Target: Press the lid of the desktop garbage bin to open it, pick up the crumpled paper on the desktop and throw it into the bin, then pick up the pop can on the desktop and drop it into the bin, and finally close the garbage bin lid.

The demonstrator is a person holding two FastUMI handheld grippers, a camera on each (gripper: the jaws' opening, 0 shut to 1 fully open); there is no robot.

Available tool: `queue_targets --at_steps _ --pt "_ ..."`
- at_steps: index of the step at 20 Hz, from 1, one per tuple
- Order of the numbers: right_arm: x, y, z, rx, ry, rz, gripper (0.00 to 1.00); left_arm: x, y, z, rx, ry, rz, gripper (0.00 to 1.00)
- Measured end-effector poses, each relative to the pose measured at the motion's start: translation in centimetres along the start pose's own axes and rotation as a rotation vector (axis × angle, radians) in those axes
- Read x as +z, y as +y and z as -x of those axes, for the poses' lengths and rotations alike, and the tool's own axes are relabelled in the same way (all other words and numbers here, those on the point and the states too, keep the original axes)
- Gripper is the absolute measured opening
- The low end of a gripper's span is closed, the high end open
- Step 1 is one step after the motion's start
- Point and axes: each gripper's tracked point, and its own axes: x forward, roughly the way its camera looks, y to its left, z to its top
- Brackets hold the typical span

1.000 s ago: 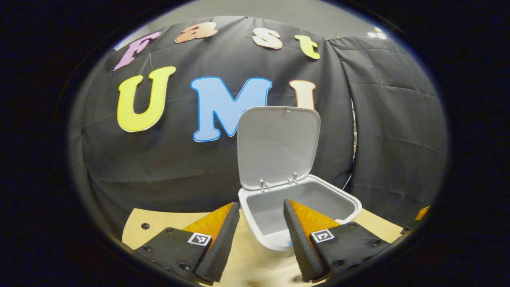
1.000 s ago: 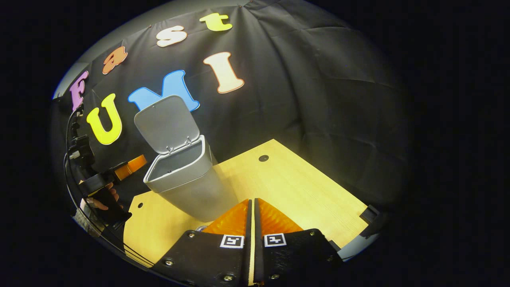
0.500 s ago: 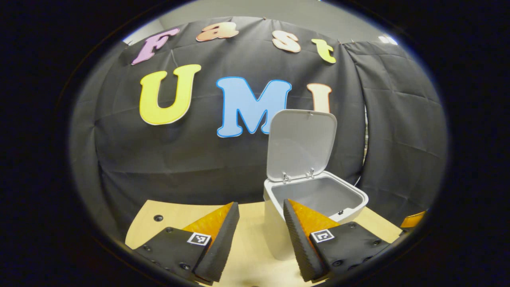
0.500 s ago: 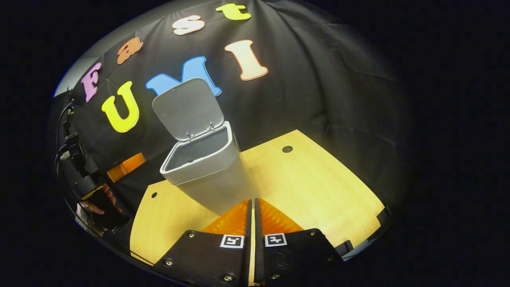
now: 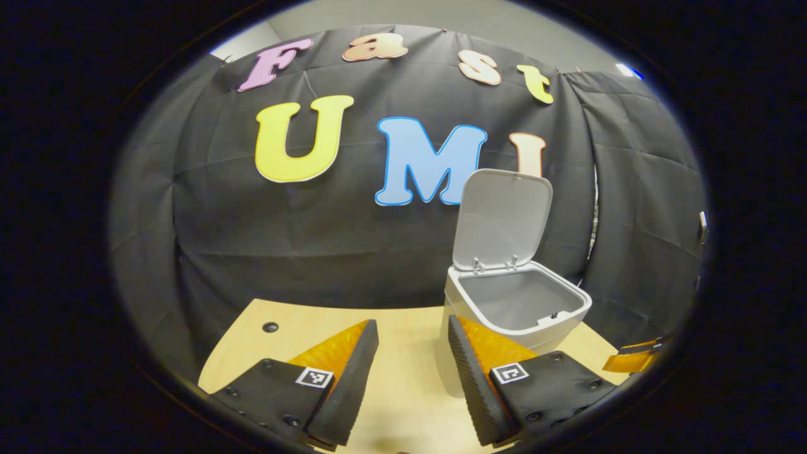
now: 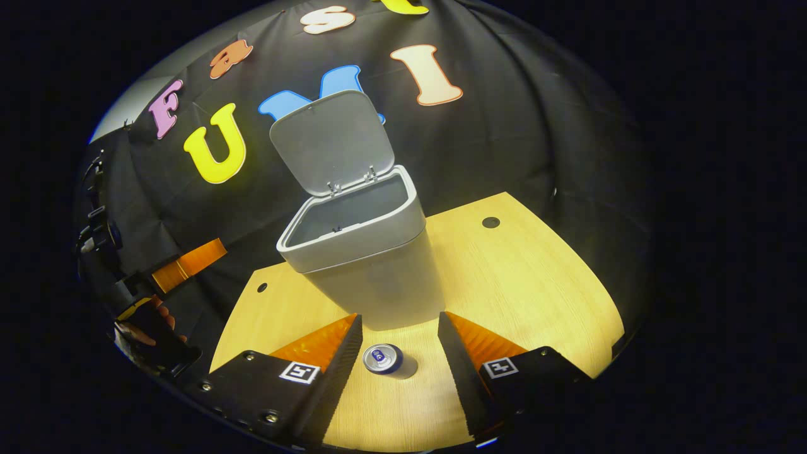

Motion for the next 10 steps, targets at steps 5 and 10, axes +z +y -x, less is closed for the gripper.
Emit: queue_targets --at_steps 5,10 --pt "-1.3 0.6 -1.7 0.009 0.043 0.047 0.98 -0.3 0.9 0.9 0.019 0.001 0.012 0.72" --pt "-3.1 1.9 -3.4 0.024 0.091 0.091 0.98 -0.7 2.0 2.1 0.042 0.005 0.018 0.77"
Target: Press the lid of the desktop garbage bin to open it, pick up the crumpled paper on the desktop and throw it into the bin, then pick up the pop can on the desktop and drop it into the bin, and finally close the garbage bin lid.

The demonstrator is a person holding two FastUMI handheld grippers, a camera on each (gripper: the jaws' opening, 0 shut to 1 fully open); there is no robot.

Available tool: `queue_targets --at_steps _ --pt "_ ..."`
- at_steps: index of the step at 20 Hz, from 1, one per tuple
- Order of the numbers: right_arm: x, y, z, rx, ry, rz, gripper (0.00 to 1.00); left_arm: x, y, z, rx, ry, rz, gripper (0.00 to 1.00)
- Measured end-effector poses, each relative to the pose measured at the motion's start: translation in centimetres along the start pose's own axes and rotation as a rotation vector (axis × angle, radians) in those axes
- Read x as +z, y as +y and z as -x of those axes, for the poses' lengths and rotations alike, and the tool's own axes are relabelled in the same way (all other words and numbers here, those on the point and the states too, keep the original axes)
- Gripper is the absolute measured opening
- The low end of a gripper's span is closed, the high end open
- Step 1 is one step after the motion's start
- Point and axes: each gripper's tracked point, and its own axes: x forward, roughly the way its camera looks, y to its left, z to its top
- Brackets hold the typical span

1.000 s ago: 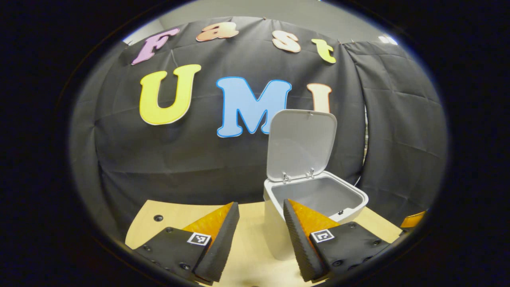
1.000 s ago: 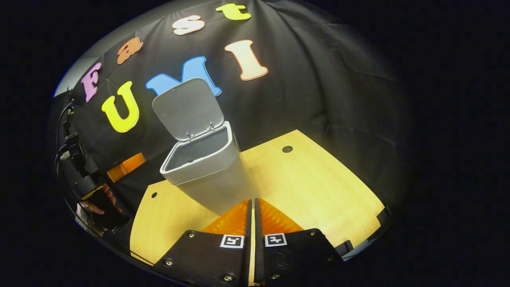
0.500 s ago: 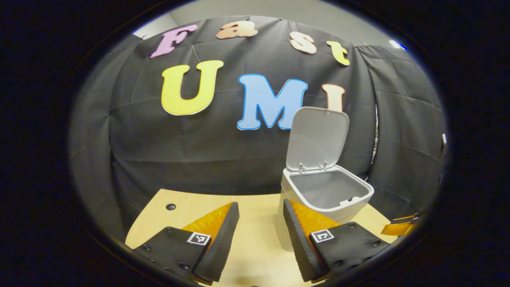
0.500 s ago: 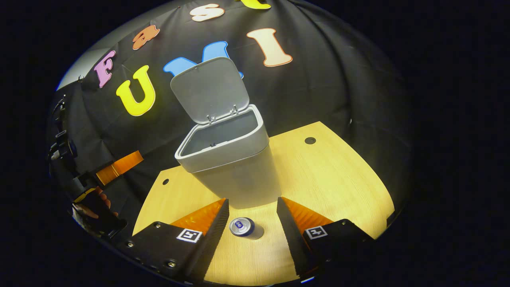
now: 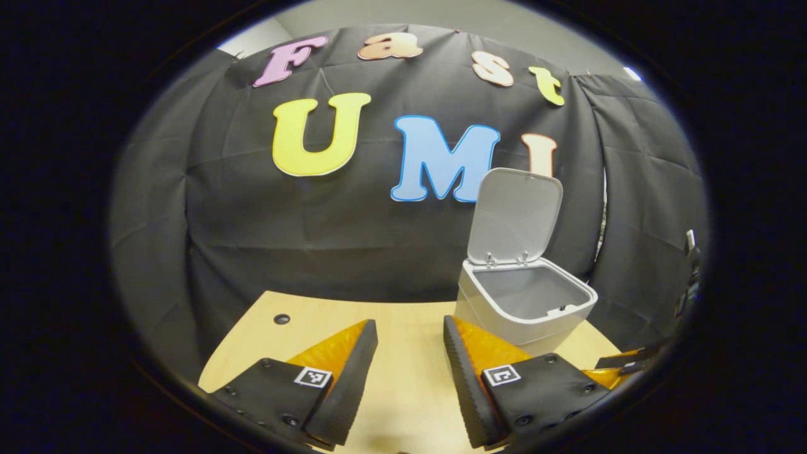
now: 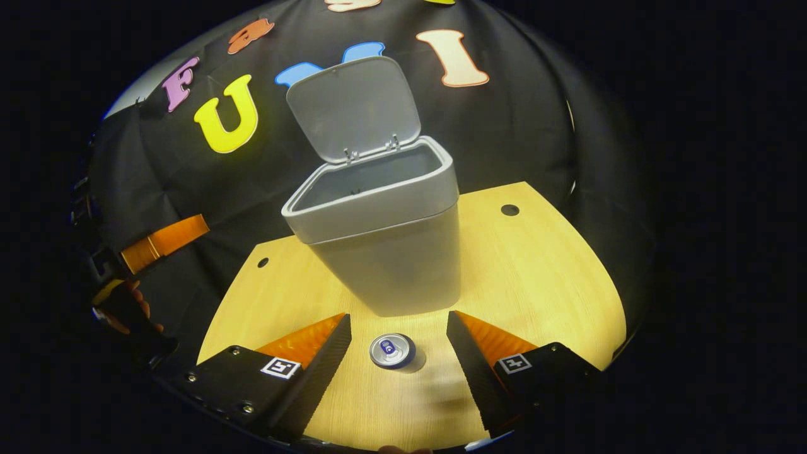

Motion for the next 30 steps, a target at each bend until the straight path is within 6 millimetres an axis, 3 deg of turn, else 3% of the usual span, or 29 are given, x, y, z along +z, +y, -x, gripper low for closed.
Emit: queue_targets --at_steps 6,7,8,10,11,15,17,18,20,22,23,25,26,27,28,29,30 --pt "-3.1 0.7 -2.8 -0.002 0.078 0.056 0.98 -0.7 2.0 1.5 0.036 0.011 0.011 0.77" --pt "-3.6 0.7 -3.2 -0.006 0.094 0.065 0.98 -0.9 2.4 1.8 0.043 0.012 0.012 0.72" --pt "-4.1 0.8 -3.6 -0.008 0.109 0.07 0.98 -1.0 2.7 2.1 0.05 0.013 0.011 0.77" --pt "-5.1 0.9 -4.3 -0.008 0.136 0.081 0.98 -1.5 3.5 2.8 0.065 0.02 0.012 0.72" --pt "-5.5 0.9 -4.6 -0.012 0.146 0.089 0.98 -1.7 3.9 3.1 0.07 0.022 0.017 0.77" --pt "-6.8 0.6 -6.0 -0.04 0.179 0.126 0.98 -2.4 5.6 4.1 0.1 0.032 0.029 0.77" --pt "-7.5 0.4 -6.7 -0.052 0.198 0.139 0.98 -2.7 6.5 4.6 0.115 0.037 0.032 0.72" --pt "-7.9 0.3 -7.0 -0.058 0.209 0.145 0.98 -2.8 6.9 4.9 0.123 0.039 0.031 0.77" --pt "-8.5 0.1 -7.6 -0.071 0.224 0.16 0.98 -2.9 7.8 5.4 0.138 0.041 0.027 0.73" --pt "-8.8 0.0 -8.0 -0.085 0.223 0.181 0.92 -3.2 8.4 5.8 0.149 0.044 0.026 0.77" --pt "-8.7 0.1 -8.0 -0.087 0.22 0.185 0.84 -3.3 8.8 6.0 0.154 0.047 0.027 0.77" --pt "-8.4 0.2 -8.3 -0.094 0.218 0.189 0.83 -3.6 9.2 6.1 0.159 0.053 0.03 0.77" --pt "-8.4 0.1 -8.2 -0.098 0.215 0.192 0.92 -3.7 9.3 6.1 0.16 0.057 0.032 0.77" --pt "-8.3 0.2 -8.1 -0.095 0.214 0.194 0.82 -3.8 9.4 6.2 0.16 0.06 0.034 0.77" --pt "-8.2 0.3 -7.9 -0.093 0.21 0.192 0.82 -3.8 9.3 6.0 0.158 0.061 0.035 0.77" --pt "-7.9 0.4 -7.7 -0.09 0.203 0.191 0.89 -3.8 9.2 5.9 0.155 0.06 0.036 0.77" --pt "-7.6 0.5 -7.5 -0.083 0.196 0.188 0.81 -3.9 9.1 5.9 0.152 0.06 0.037 0.77"
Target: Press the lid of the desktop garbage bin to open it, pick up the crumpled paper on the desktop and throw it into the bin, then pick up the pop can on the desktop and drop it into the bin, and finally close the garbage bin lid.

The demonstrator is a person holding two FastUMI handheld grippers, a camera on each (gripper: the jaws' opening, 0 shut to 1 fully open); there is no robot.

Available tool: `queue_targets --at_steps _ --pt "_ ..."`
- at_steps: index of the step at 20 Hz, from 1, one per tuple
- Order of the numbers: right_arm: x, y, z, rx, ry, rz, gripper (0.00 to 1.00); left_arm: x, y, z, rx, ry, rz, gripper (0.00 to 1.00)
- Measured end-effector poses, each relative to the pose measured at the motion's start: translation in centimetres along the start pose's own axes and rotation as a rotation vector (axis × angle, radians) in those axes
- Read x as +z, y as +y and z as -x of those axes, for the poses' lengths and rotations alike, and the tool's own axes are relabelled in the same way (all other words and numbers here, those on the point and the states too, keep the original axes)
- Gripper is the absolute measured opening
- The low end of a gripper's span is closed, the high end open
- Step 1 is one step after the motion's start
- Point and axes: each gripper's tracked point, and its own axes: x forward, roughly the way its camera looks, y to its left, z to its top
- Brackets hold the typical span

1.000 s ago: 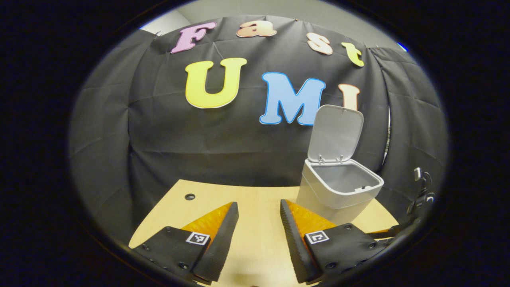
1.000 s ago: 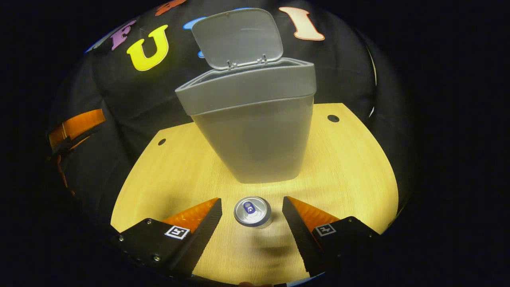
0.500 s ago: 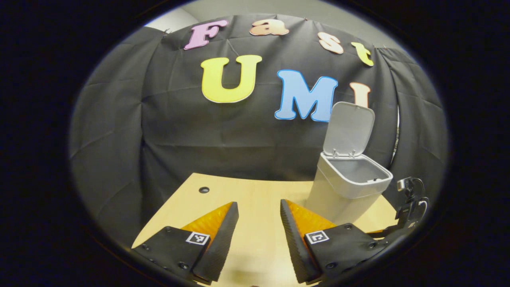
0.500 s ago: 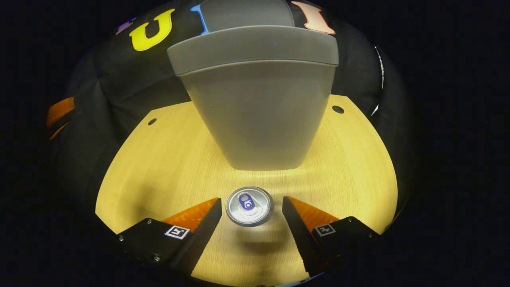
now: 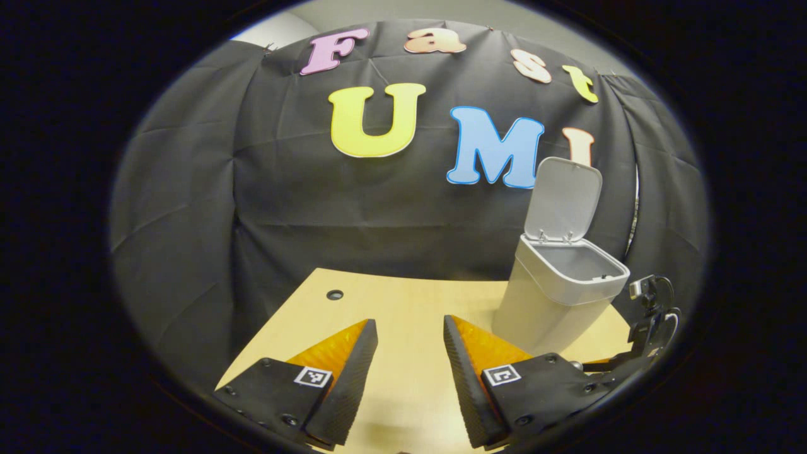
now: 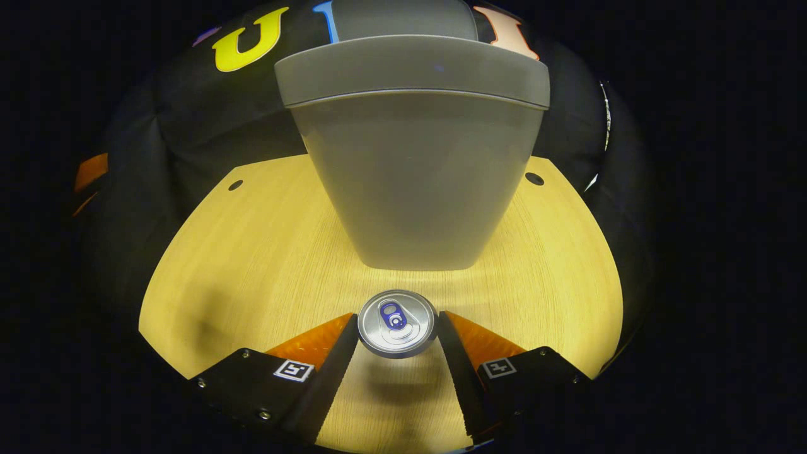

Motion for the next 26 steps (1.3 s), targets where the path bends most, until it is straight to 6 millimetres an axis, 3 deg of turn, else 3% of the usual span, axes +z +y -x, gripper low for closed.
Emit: queue_targets --at_steps 1,4,5,6,9,10,11,12,13,14,19,23,26 --pt "0.4 0.2 0.4 0.009 -0.006 -0.003 0.81 0.0 -0.2 -0.1 -0.004 0.0 0.001 0.73" --pt "1.7 1.5 1.9 0.055 -0.041 -0.008 0.81 -0.1 -0.9 -0.3 -0.015 0.001 0.003 0.73" --pt "2.4 2.1 2.5 0.074 -0.053 -0.003 0.81 -0.1 -1.1 -0.3 -0.019 0.002 0.004 0.77" --pt "2.7 2.7 3.2 0.091 -0.065 0.005 0.81 -0.2 -1.3 -0.3 -0.023 0.003 0.006 0.73" --pt "5.0 4.8 4.5 0.147 -0.105 0.022 0.81 -0.7 -1.7 -0.1 -0.027 0.008 0.004 0.73" --pt "5.6 5.4 5.0 0.165 -0.12 0.028 0.81 -0.9 -1.8 0.0 -0.027 0.009 0.004 0.77" --pt "6.4 6.2 5.6 0.184 -0.134 0.036 0.81 -1.0 -1.7 0.1 -0.027 0.011 0.005 0.73" --pt "7.0 6.9 6.2 0.208 -0.15 0.042 0.81 -1.1 -1.6 0.3 -0.025 0.012 0.008 0.77" --pt "7.8 7.8 7.0 0.235 -0.165 0.049 0.81 -1.3 -1.5 0.4 -0.023 0.014 0.012 0.73" --pt "8.6 8.6 7.6 0.26 -0.18 0.056 0.81 -1.5 -1.5 0.6 -0.021 0.016 0.016 0.77" --pt "13.4 11.6 11.5 0.349 -0.299 0.083 0.81 -2.4 -1.0 1.1 -0.011 0.029 0.032 0.77" --pt "17.4 12.7 14.5 0.385 -0.411 0.091 0.81 -2.8 -0.8 1.5 -0.004 0.032 0.042 0.73" --pt "19.8 12.2 16.2 0.372 -0.479 0.098 0.81 -2.6 -0.7 1.5 0.001 0.026 0.044 0.73"
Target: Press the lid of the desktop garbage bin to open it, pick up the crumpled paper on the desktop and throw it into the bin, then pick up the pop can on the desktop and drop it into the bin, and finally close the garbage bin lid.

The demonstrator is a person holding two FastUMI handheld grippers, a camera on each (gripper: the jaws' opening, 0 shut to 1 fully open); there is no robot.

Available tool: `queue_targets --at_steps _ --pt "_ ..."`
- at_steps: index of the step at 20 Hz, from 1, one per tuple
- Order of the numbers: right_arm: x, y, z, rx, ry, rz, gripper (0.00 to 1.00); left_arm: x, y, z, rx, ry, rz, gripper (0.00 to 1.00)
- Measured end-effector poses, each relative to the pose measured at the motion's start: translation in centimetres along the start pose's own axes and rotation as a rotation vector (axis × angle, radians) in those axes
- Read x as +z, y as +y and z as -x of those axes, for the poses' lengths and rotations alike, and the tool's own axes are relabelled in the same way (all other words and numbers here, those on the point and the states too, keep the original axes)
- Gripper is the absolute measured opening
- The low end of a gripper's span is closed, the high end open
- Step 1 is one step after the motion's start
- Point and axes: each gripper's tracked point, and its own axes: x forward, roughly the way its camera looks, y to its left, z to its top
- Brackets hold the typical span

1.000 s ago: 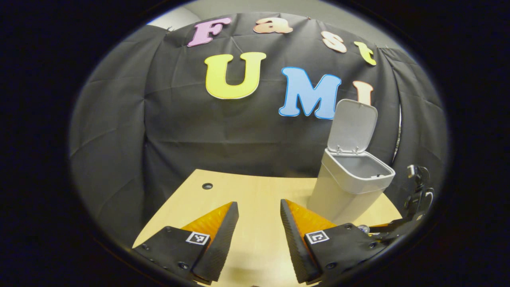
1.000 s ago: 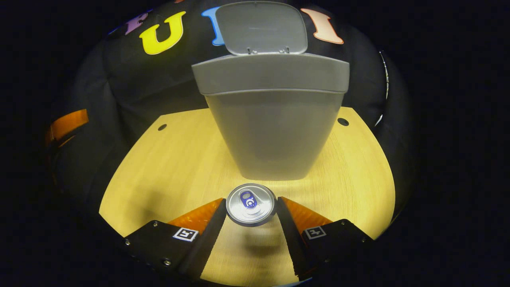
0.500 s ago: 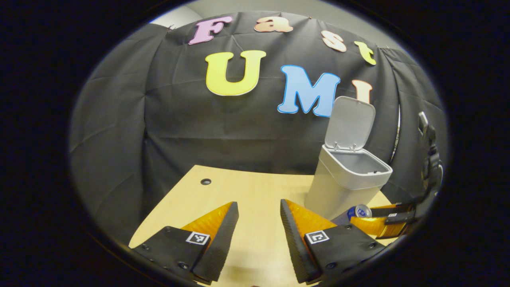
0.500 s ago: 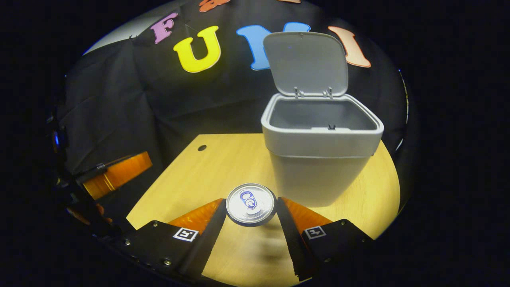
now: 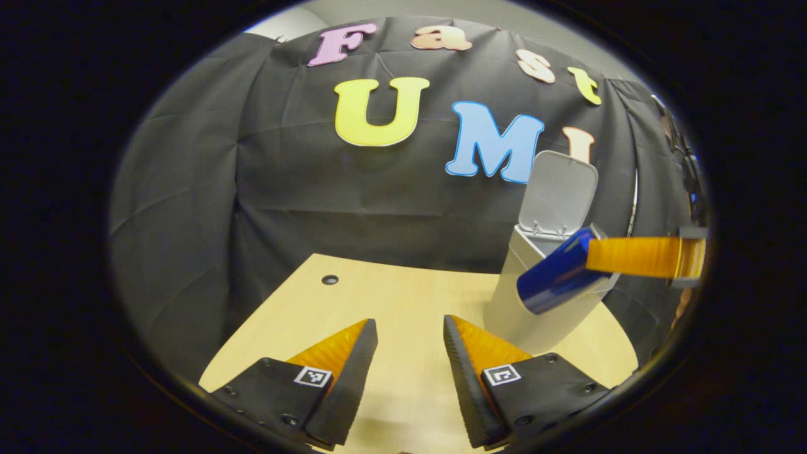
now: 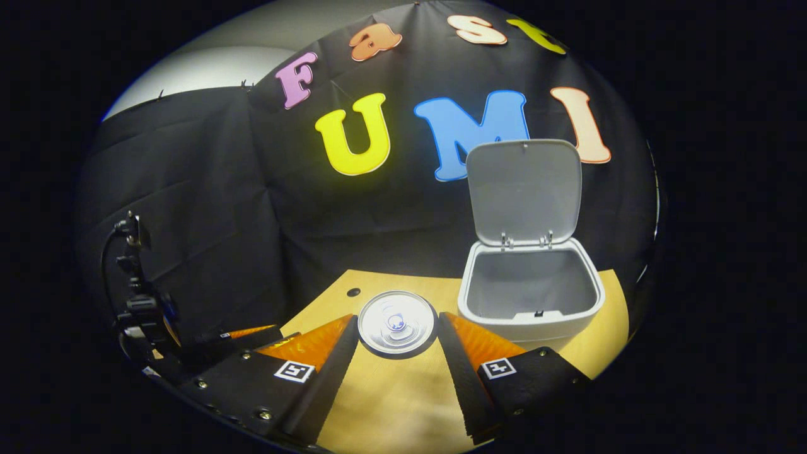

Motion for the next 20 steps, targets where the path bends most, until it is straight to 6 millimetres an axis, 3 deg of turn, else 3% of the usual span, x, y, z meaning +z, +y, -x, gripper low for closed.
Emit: queue_targets --at_steps 8,13,20 --pt "4.9 -3.1 2.0 -0.126 -0.142 0.082 0.81 -0.1 0.4 0.3 0.002 -0.001 0.006 0.73" --pt "6.0 -5.8 3.0 -0.249 -0.201 0.154 0.81 -0.2 0.4 0.4 -0.001 0.0 0.007 0.73" --pt "5.1 -7.8 2.4 -0.294 -0.186 0.162 0.81 -0.6 0.8 0.6 0.005 0.005 0.01 0.73"
